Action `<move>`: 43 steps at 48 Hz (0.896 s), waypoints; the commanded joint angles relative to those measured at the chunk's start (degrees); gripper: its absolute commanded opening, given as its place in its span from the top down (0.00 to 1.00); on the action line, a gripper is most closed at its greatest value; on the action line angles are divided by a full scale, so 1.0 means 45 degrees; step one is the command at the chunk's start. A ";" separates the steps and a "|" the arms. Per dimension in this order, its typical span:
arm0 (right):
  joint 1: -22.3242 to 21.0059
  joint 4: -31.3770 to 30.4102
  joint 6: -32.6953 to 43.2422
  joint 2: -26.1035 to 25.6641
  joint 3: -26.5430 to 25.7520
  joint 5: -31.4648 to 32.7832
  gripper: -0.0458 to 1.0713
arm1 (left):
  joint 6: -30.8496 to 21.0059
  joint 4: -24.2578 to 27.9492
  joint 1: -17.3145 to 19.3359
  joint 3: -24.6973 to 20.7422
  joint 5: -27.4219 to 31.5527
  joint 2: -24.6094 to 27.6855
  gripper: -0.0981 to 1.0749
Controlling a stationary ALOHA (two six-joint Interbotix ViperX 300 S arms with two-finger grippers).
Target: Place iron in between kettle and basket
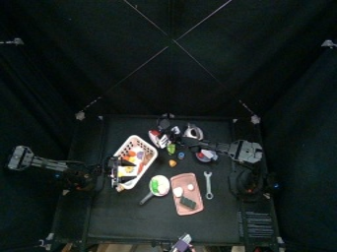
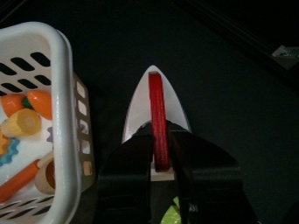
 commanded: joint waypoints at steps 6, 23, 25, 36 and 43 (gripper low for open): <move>-0.0039 -0.0059 0.0000 -0.0117 -0.0645 0.0566 0.38 | 0.0020 0.0020 0.0000 -0.0098 0.0039 0.0020 0.10; -0.0020 -0.0098 0.0000 -0.0117 -0.0781 0.1035 0.30 | 0.0020 0.0020 0.0020 -0.0098 0.0078 0.0039 0.10; 0.0000 -0.0098 0.0000 -0.0137 -0.0781 0.1133 0.30 | 0.0020 0.0020 0.0020 -0.0098 0.0078 0.0020 0.10; 0.0059 -0.0098 0.0000 -0.0117 -0.0801 0.1836 0.30 | 0.0020 0.0020 0.0020 -0.0098 0.0098 0.0039 0.10; 0.0098 -0.0059 0.0020 -0.0215 -0.0840 0.2246 0.30 | 0.0020 0.0020 0.0020 -0.0098 0.0078 0.0020 0.10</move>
